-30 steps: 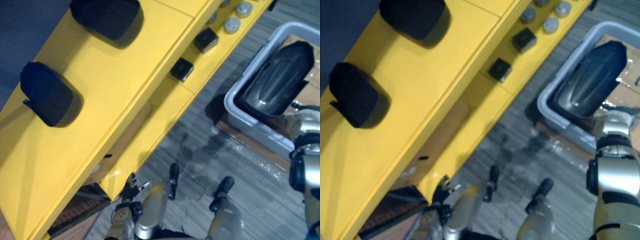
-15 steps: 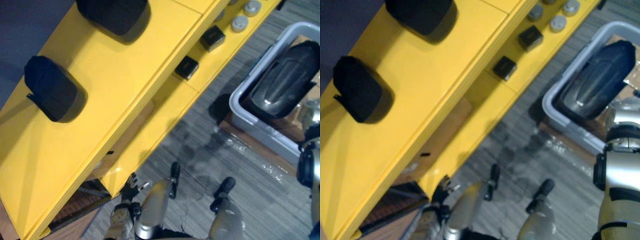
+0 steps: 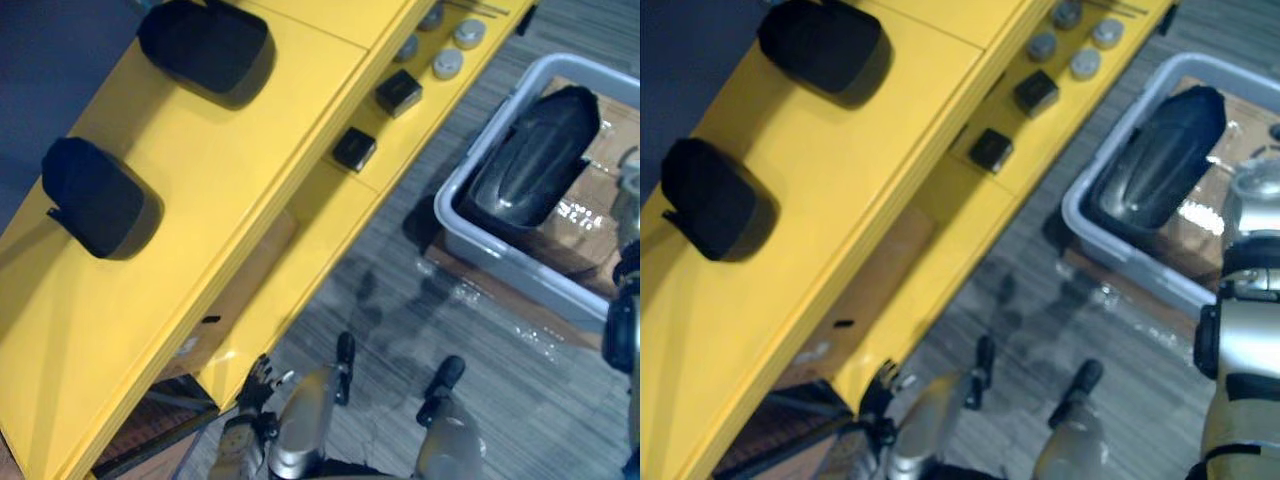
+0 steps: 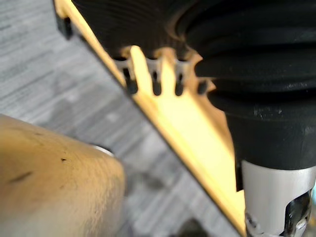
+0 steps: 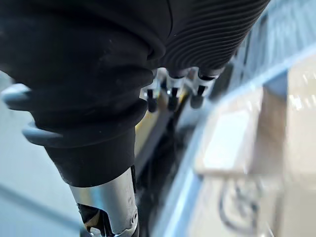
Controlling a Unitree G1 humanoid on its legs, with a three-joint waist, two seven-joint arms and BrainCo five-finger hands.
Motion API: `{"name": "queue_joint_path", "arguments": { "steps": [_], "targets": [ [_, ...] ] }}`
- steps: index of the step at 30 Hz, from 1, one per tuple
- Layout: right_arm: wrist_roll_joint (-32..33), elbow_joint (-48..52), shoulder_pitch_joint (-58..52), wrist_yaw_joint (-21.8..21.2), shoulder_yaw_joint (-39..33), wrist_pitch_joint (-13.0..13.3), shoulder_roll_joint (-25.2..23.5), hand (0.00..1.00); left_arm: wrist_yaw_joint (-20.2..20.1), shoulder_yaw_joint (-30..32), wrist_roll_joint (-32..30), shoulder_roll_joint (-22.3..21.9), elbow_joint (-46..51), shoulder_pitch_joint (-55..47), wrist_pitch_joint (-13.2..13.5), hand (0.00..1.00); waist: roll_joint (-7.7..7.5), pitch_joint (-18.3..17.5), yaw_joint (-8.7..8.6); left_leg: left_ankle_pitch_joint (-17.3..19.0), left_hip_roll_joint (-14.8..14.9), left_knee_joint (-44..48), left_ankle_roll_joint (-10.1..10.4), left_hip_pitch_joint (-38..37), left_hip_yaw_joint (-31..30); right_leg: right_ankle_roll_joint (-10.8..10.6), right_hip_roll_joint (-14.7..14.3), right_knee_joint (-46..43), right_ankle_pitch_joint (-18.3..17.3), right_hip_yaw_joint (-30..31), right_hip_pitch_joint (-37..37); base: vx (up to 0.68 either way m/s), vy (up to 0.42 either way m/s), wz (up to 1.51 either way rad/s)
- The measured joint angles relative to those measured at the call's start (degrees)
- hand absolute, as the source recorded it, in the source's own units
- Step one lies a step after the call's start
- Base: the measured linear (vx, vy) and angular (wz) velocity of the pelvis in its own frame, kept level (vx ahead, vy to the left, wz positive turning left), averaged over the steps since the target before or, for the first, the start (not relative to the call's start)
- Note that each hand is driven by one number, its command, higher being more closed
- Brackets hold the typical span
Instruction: Walk over and take plastic housings, then place them on the shelf
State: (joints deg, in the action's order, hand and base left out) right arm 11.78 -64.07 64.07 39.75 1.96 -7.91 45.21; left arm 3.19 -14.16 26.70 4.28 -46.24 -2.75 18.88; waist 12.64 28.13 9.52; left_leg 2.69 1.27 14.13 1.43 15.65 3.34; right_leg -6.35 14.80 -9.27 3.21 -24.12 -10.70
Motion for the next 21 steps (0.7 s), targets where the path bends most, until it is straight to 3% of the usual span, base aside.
{"name": "queue_joint_path", "arguments": {
  "steps": [3,7,11,17,21],
  "targets": [
    [1.04,-2.3,-0.06,-1.29,0.39,-1.08,-0.33,0.0,-0.46,-0.04,-0.01,-0.1,0.0,0.55,0.27,0.0,0.02,-0.02,1.3,0.0,-0.04,0.07,0.0,1.06,-0.22,0.01,0.06,-0.36,0.0,-0.14,-1.05,0.03,0.013,0.04],
    [1.14,-4.44,-0.45,-2.11,0.58,-2.82,-0.69,0.0,-0.84,-0.11,-0.01,-0.12,-0.01,0.65,0.92,0.0,0.03,-0.02,1.8,0.0,-0.22,0.25,0.0,1.75,-0.83,0.05,0.23,-0.5,-0.03,-0.84,-1.27,0.01,0.018,0.09],
    [1.04,-4.71,-0.97,-1.99,1.04,-7.67,-0.76,0.0,-0.92,-0.2,0.0,-0.11,-0.01,0.77,1.12,0.0,0.03,-0.02,2.16,0.0,-0.24,0.43,0.0,2.25,-1.01,0.18,0.24,-0.62,-0.16,-1.0,-1.63,0.0,0.0,0.0],
    [2.17,-6.65,-2.98,-1.36,0.89,-11.2,-0.92,0.0,-0.72,-0.3,0.48,-0.09,-0.41,1.02,1.17,0.0,0.05,-0.03,2.13,0.0,-0.19,0.59,0.0,2.74,-0.97,0.3,0.26,-0.98,-0.23,-0.92,-2.35,0.0,0.0,0.0],
    [2.12,-6.78,-2.97,-4.32,0.93,-13.89,-0.92,0.0,-0.6,-0.67,1.6,-0.06,-0.59,1.17,1.16,0.0,0.08,-0.06,2.21,0.07,-0.11,1.19,0.03,3.28,-1.0,0.43,0.32,-1.63,-0.5,-0.87,-2.9,0.0,0.0,0.0]
  ]
}}
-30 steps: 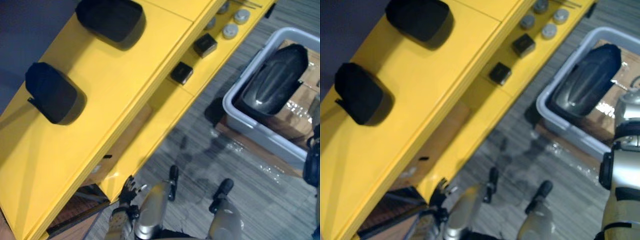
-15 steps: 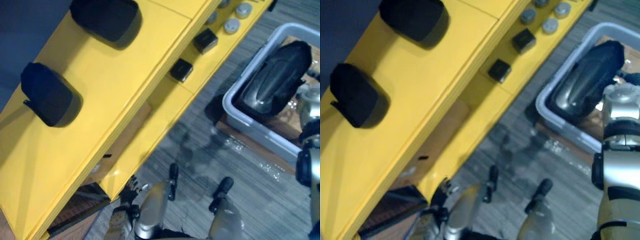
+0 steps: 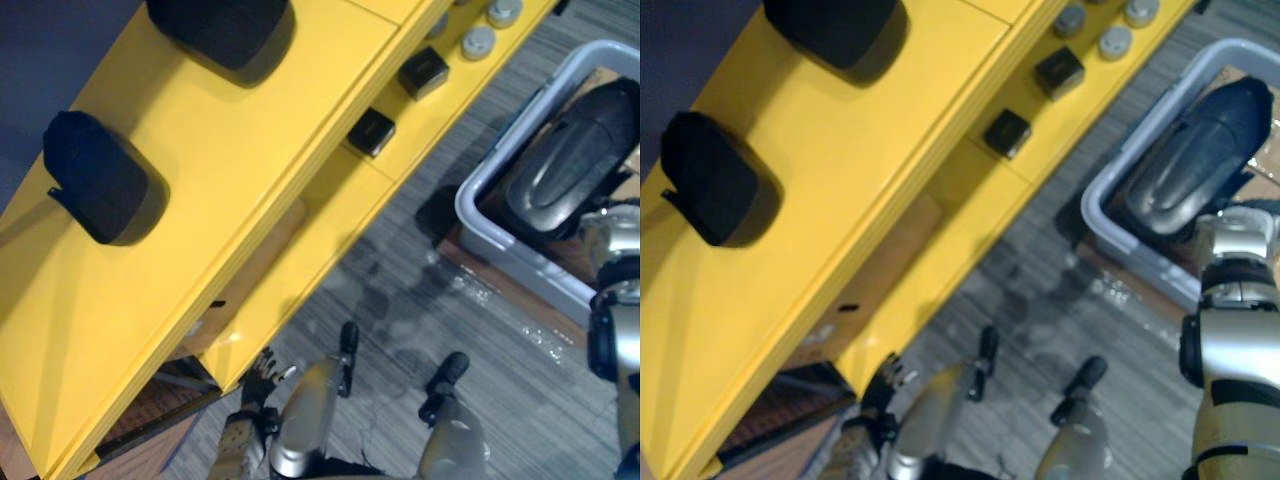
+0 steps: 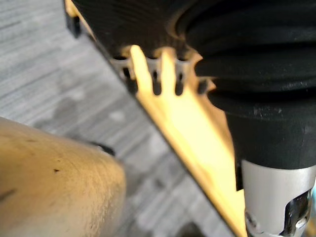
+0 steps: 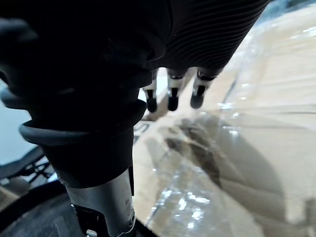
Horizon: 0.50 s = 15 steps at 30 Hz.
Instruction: Walk over and take plastic housings, then place them on the shelf
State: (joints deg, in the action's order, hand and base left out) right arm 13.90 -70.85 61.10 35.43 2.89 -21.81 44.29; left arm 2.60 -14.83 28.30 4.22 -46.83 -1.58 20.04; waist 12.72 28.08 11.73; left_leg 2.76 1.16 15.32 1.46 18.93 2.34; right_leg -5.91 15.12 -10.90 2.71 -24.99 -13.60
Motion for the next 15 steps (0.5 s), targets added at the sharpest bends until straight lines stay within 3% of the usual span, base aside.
{"name": "queue_joint_path", "arguments": {
  "steps": [1,2,5,10,15],
  "targets": [
    [-0.23,0.04,-0.06,-0.56,0.05,-0.54,0.03,0.0,0.11,-0.01,0.71,-0.02,-0.09,0.08,-0.01,0.0,0.01,0.0,0.02,0.08,0.03,0.45,-0.01,0.75,-0.15,0.03,0.07,-0.53,-0.19,-0.05,-0.66,-0.03,0.011,0.04],
    [-0.61,0.04,-0.07,-0.86,0.05,-0.6,0.25,1.0,0.32,-0.01,0.93,-0.02,-0.16,0.27,-0.03,0.0,0.0,0.0,0.14,0.08,0.08,0.87,-0.01,1.3,-0.24,0.06,0.08,-0.77,-0.2,-0.08,-1.08,-0.03,0.01,0.03],
    [-1.82,-0.06,-0.14,-2.95,0.05,-1.04,0.51,1.0,0.82,-0.12,0.97,-0.03,-0.7,0.74,-0.16,0.0,0.01,0.0,0.31,0.16,0.04,1.19,-0.06,1.32,-0.24,-0.03,0.3,-1.32,-0.58,-0.09,-1.14,-0.01,0.006,0.01],
    [-9.35,-0.26,-1.46,-7.81,1.4,-2.66,3.12,1.0,1.03,-0.34,1.05,-0.01,-0.93,0.83,-0.13,0.0,0.32,-0.22,0.35,0.15,-0.09,1.63,-0.06,2.33,-0.7,0.22,0.65,-1.91,-1.42,-0.45,-1.97,-0.03,0.012,0.04],
    [-13.78,-1.15,-1.21,-9.72,2.76,-5.74,5.1,1.0,1.18,-1.67,0.91,0.22,-1.73,1.33,0.52,0.0,0.92,-0.64,0.62,0.07,-0.23,1.9,0.02,3.18,-1.89,0.26,0.86,-2.9,-1.63,-1.66,-2.26,0.01,0.004,0.12]
  ]
}}
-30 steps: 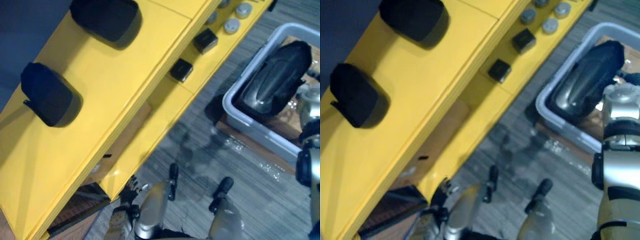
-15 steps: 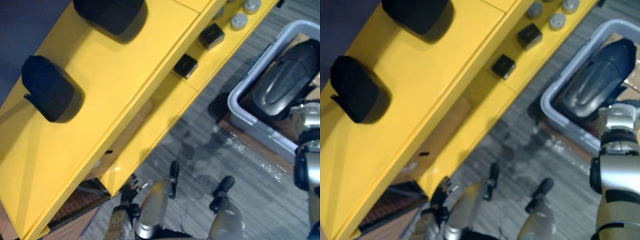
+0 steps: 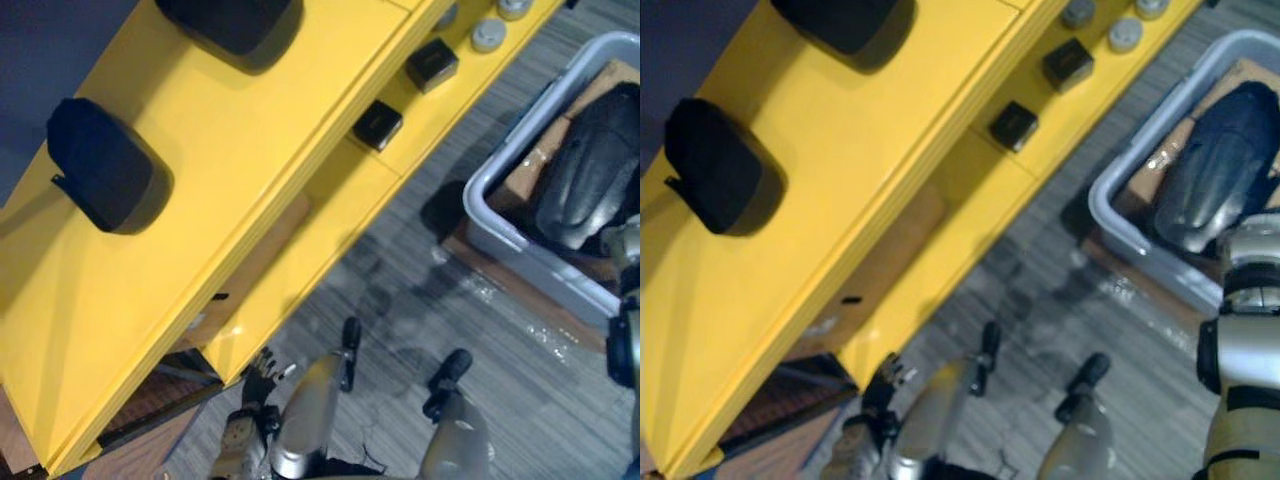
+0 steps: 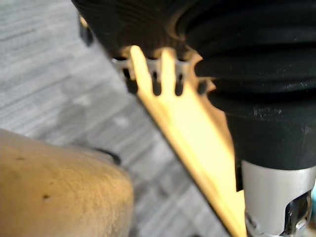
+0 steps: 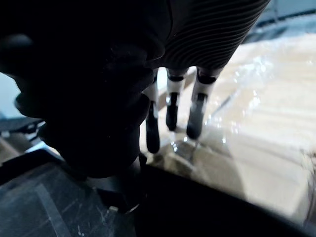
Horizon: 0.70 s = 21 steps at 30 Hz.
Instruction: Walk over and take plastic housings, then place them on the shelf
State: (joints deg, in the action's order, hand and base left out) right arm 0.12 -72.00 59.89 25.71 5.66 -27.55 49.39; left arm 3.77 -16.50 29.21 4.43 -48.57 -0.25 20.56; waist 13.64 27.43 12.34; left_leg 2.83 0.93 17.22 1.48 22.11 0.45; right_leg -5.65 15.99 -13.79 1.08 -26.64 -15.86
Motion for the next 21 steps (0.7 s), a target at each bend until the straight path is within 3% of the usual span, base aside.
{"name": "queue_joint_path", "arguments": {
  "steps": [4,7,10,13,15,17,19,21],
  "targets": [
    [-1.23,-0.72,0.15,-0.42,-0.4,-1.66,0.64,1.0,-0.76,-1.19,-0.59,0.15,0.05,0.25,1.21,0.0,0.0,0.0,0.07,-0.02,0.06,-0.09,0.03,-0.19,-0.01,0.01,0.01,-0.55,-0.17,-0.02,0.04,0.0,-0.001,0.01],
    [-1.23,-1.6,-0.07,-0.85,-4.33,-1.24,0.47,1.0,-4.67,-6.47,-0.26,2.23,5.24,0.16,0.11,0.0,0.0,0.0,-0.09,-0.07,0.06,-0.39,0.11,-1.15,0.0,0.03,-0.01,-0.42,-0.18,-0.1,0.96,0.0,0.0,0.0],
    [-1.97,-3.62,-0.09,-2.03,-9.14,0.9,-0.22,1.0,-8.65,-11.34,2.38,3.12,14.8,-0.48,-2.54,0.0,-0.02,0.01,-0.75,-0.09,-0.05,-0.9,0.15,-3.24,0.05,-0.03,0.0,0.1,-0.26,-0.17,3.03,0.0,0.0,0.0],
    [-4.01,-5.24,-0.13,-1.83,-11.96,4.89,-1.38,1.0,-11.75,-14.95,4.19,1.28,21.7,0.67,-5.92,0.0,-0.22,0.15,-2.01,-0.21,0.13,-1.25,0.27,-4.04,0.2,-0.11,-0.35,1.1,-0.17,-0.11,3.89,-0.03,0.009,-0.03],
    [-4.78,-5.25,0.16,-0.95,-12.0,6.71,-2.72,1.0,-11.24,-16.46,3.83,1.37,22.89,3.04,-7.09,0.0,-0.5,0.34,-2.89,-0.41,0.68,-1.94,0.53,-4.63,0.66,0.08,-1.19,2.25,0.51,0.2,4.43,0.0,-0.02,-0.18],
    [-6.49,-5.13,0.99,0.94,-10.73,9.22,-4.37,1.0,-8.82,-16.03,3.49,1.53,24.01,5.61,-7.47,0.0,-1.24,0.86,-3.58,-0.65,1.65,-2.84,0.87,-5.46,1.92,0.42,-2.45,4.06,1.89,1.33,4.74,0.01,-0.036,-0.36],
    [-8.12,-4.0,2.38,2.8,-8.58,11.27,-5.28,1.0,-5.03,-15.15,3.57,1.88,27.17,9.67,-9.72,0.0,-2.31,1.42,-4.75,-0.73,2.86,-3.42,1.04,-6.22,3.22,0.97,-3.91,5.93,2.92,2.29,5.21,0.03,-0.047,-0.34],
    [-9.55,-0.77,2.94,4.36,-7.27,11.96,-5.52,1.0,-2.43,-14.01,3.62,1.86,29.4,11.94,-11.05,0.0,-3.17,1.95,-6.0,-0.95,3.38,-3.94,1.39,-6.4,3.61,1.25,-4.62,6.74,3.5,2.87,5.18,0.02,-0.034,-0.21]
  ]
}}
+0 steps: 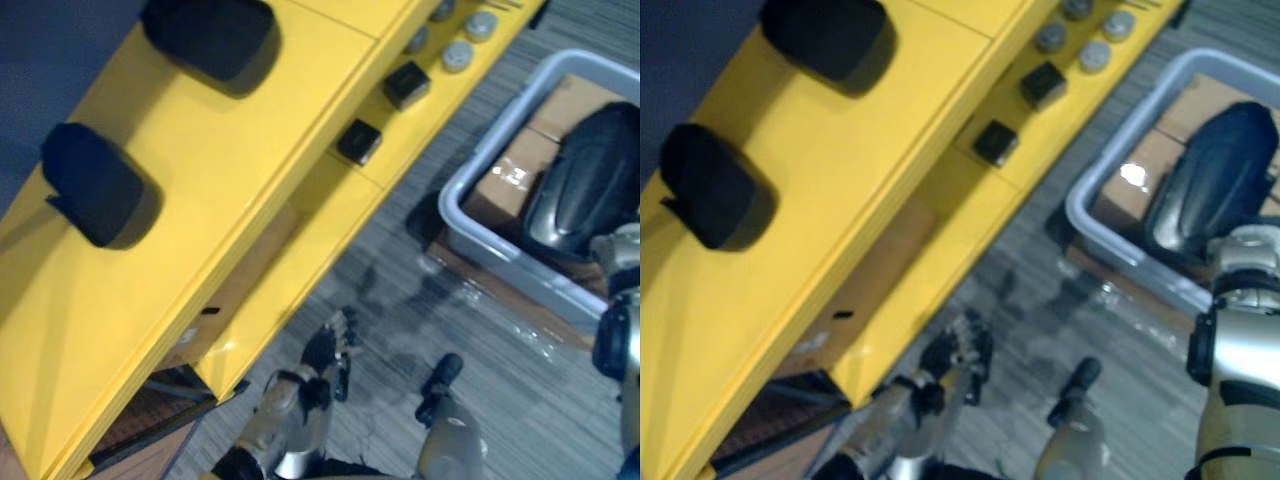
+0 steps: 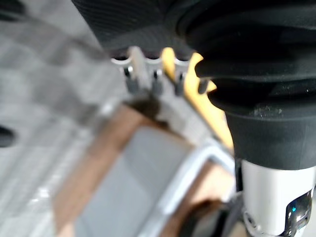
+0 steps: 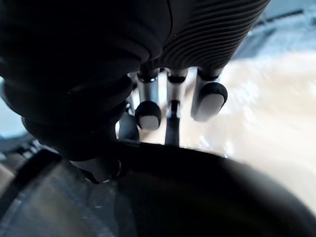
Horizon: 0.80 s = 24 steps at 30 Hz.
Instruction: Walk over and take plastic housings, then place them on the shelf
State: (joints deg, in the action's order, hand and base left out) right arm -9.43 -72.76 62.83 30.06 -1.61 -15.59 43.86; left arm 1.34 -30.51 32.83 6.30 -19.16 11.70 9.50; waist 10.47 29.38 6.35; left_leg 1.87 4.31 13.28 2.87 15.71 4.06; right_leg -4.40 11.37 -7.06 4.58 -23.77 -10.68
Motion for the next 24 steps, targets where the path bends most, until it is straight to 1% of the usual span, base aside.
{"name": "queue_joint_path", "arguments": {
  "steps": [1,2,4,5,6,8,9,10,11,12,13,14,15,16,17,18,19,21,24],
  "targets": [
    [-0.75,2.27,0.94,1.07,1.0,0.8,-0.81,1.0,1.36,0.91,0.11,0.02,0.92,1.52,-0.66,0.0,-1.02,0.39,-1.0,-0.21,0.49,-0.77,0.3,-0.53,0.86,0.33,-0.55,0.82,0.57,0.46,-0.01,0.02,-0.031,-0.32],
    [-1.02,4.11,1.39,1.75,1.57,1.37,-1.19,1.0,2.48,1.08,0.12,-0.05,1.04,2.89,-1.53,0.0,-1.66,0.41,-1.41,-0.3,0.75,-1.21,0.44,-0.99,1.46,0.43,-0.81,1.27,0.79,0.77,-0.01,0.03,-0.03,-0.32],
    [-2.04,10.47,2.32,3.87,4.1,2.1,-2.29,1.0,6.18,1.23,-0.3,-0.2,1.14,6.32,-2.88,0.0,-2.71,0.27,-3.35,-0.49,1.2,-2.22,0.73,-1.98,2.19,0.46,-1.41,1.9,0.98,1.69,0.35,0.03,-0.013,-0.24],
    [-2.17,12.85,3.05,4.13,4.82,2.32,-3.11,1.0,7.63,1.61,-0.61,-0.24,1.15,7.38,-3.34,0.0,-3.21,0.25,-3.97,-0.65,1.33,-2.87,0.96,-2.67,2.72,0.55,-1.61,2.09,1.05,1.99,0.41,0.02,-0.007,-0.21],
    [-2.2,14.27,3.44,4.38,5.36,2.42,-3.56,1.0,8.58,2.07,-1.37,-0.34,1.14,8.07,-3.63,0.0,-3.44,0.17,-4.33,-0.69,1.45,-3.06,1.01,-2.91,2.94,0.71,-1.79,2.32,1.19,2.16,0.53,0.02,-0.012,-0.2],
    [-3.26,17.82,3.6,5.93,6.22,2.65,-4.16,1.0,12.32,3.8,-2.83,-0.61,1.14,11.62,-3.82,0.0,-4.11,0.12,-4.8,-0.81,2.0,-3.54,1.23,-3.63,3.64,0.97,-2.43,2.68,1.55,2.87,0.7,0.01,-0.012,-0.2],
    [-3.3,20.64,3.59,6.59,6.23,3.46,-5.32,1.0,15.21,5.88,-4.28,-0.54,1.1,13.66,-3.9,0.0,-4.72,-0.1,-5.29,-0.87,2.22,-3.76,1.33,-3.99,4.46,1.09,-2.65,2.8,1.64,3.46,0.63,0.0,-0.006,-0.2],
    [-3.57,22.58,3.57,7.18,6.23,4.15,-5.94,1.0,16.88,7.12,-4.59,-0.53,0.96,14.86,-4.06,0.0,-4.85,-0.08,-5.71,-0.88,2.28,-3.86,1.35,-4.33,4.53,1.12,-2.71,2.79,1.67,3.6,0.76,0.0,0.0,-0.22],
    [-4.92,26.2,3.52,7.86,6.27,5.39,-6.96,1.0,19.31,9.57,-4.67,-0.46,0.24,17.56,-4.39,0.0,-5.16,-0.2,-6.45,-0.9,2.28,-4.09,1.37,-4.99,4.95,1.16,-2.72,2.79,1.72,3.94,0.94,-0.01,0.015,-0.23],
    [-6.01,29.45,3.33,8.37,6.47,6.76,-8.12,1.0,20.93,11.98,-4.65,-0.07,-1.08,20.47,-4.59,0.0,-5.66,-0.32,-7.07,-0.94,2.29,-4.5,1.43,-5.83,5.81,1.19,-2.76,2.8,1.8,4.64,1.17,-0.01,0.022,-0.25],
    [-6.54,30.81,3.13,8.8,6.73,7.42,-8.61,1.0,21.33,12.65,-4.64,0.11,-1.86,21.9,-4.63,0.0,-5.95,-0.4,-7.34,-0.94,2.29,-4.67,1.43,-6.33,5.95,1.19,-2.77,2.84,1.81,4.94,1.41,-0.01,0.028,-0.21],
    [-8.14,33.12,2.17,8.98,6.97,9.19,-9.38,1.0,22.24,13.76,-4.62,0.47,-3.05,24.71,-4.68,0.0,-6.75,-0.78,-7.94,-0.94,2.26,-4.8,1.44,-6.91,6.2,1.18,-2.77,3.06,1.82,5.1,1.91,-0.01,0.022,-0.12],
    [-9.54,34.94,1.12,9.1,6.99,10.67,-10.61,1.0,22.7,14.18,-4.6,1.28,-3.06,27.11,-4.67,0.0,-7.88,-1.37,-8.74,-0.93,2.29,-4.84,1.44,-7.08,6.28,1.19,-2.83,3.24,1.88,5.17,2.08,-0.01,0.021,-0.1],
    [-9.9,36.22,0.19,9.17,7.07,11.72,-11.51,1.0,22.79,14.1,-4.46,1.75,-3.12,28.97,-4.79,0.0,-8.71,-1.79,-9.05,-0.92,2.34,-4.87,1.46,-7.3,6.48,1.2,-2.96,3.75,2.16,5.27,2.37,-0.02,0.021,-0.11],
    [-10.87,36.76,-0.73,9.37,7.21,12.96,-12.52,1.0,22.83,13.98,-4.31,1.81,-3.54,30.74,-5.16,0.0,-9.53,-2.26,-9.15,-0.87,2.4,-4.98,1.53,-7.73,7.34,1.09,-3.13,4.52,2.53,5.65,2.75,-0.01,0.017,-0.21],
    [-11.73,37.56,-1.52,9.68,7.78,13.54,-13.76,1.0,22.84,13.9,-4.12,1.81,-3.89,32.24,-5.71,0.0,-10.21,-2.99,-9.14,-0.8,2.46,-4.99,1.62,-7.91,7.72,1.12,-3.29,5.16,2.93,6.49,2.79,-0.01,0.027,-0.28],
    [-12.69,38.69,-2.35,9.87,9.21,14.23,-15.47,1.0,22.75,13.61,-3.96,1.64,-5.23,34.73,-7.01,0.0,-11.06,-3.74,-9.5,-0.77,2.46,-4.98,1.64,-8.05,8.2,1.11,-3.35,5.89,3.49,6.69,2.97,-0.01,0.019,-0.22],
    [-12.9,38.67,-2.98,9.7,10.15,14.55,-16.64,1.0,22.46,13.04,-3.86,1.37,-6.31,36.05,-7.59,0.0,-11.4,-3.93,-10.06,-0.77,2.46,-4.9,1.64,-8.38,8.53,1.12,-3.35,6.02,3.65,6.76,3.38,-0.02,0.027,-0.07],
    [-12.07,38.27,-6.31,7.24,10.55,14.01,-17.27,1.0,22.47,12.86,-4.14,0.11,-7.22,36.09,-7.6,0.0,-11.42,-3.94,-10.04,-0.47,2.55,-4.72,1.85,-9.68,8.85,1.1,-3.46,6.19,3.65,6.94,4.67,-0.02,0.017,-0.04]
  ]
}}
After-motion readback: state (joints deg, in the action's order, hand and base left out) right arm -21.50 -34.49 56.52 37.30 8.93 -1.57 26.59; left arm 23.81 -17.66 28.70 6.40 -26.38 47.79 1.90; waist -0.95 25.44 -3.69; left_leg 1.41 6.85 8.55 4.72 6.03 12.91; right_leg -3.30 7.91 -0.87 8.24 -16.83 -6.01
